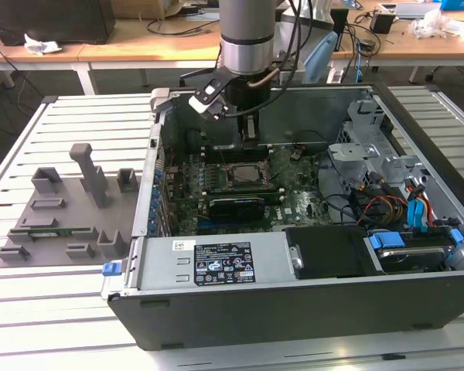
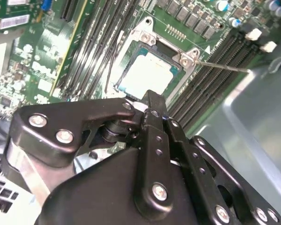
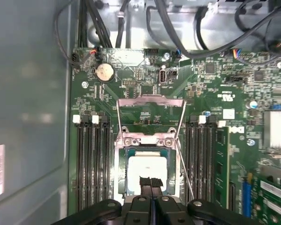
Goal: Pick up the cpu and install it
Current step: 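Place the cpu into insertion slot, then close the cpu cover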
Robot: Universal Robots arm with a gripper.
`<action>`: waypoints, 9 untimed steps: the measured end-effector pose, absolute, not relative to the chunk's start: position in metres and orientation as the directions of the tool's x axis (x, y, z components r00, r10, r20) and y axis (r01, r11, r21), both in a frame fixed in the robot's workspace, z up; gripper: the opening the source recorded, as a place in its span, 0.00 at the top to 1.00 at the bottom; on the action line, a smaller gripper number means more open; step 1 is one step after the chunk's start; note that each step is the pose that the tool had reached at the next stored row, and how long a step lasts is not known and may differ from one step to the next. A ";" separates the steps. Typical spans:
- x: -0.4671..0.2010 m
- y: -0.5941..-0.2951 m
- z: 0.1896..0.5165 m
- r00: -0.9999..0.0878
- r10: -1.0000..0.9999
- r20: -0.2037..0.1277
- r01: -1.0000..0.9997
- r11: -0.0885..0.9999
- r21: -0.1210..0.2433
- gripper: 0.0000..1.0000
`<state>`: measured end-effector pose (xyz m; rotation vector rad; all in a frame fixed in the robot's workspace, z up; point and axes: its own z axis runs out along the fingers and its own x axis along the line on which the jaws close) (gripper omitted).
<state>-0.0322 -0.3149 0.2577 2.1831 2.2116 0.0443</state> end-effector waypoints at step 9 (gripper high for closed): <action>-0.032 -0.315 0.262 -0.013 1.000 -0.004 0.999 0.013 0.044 0.89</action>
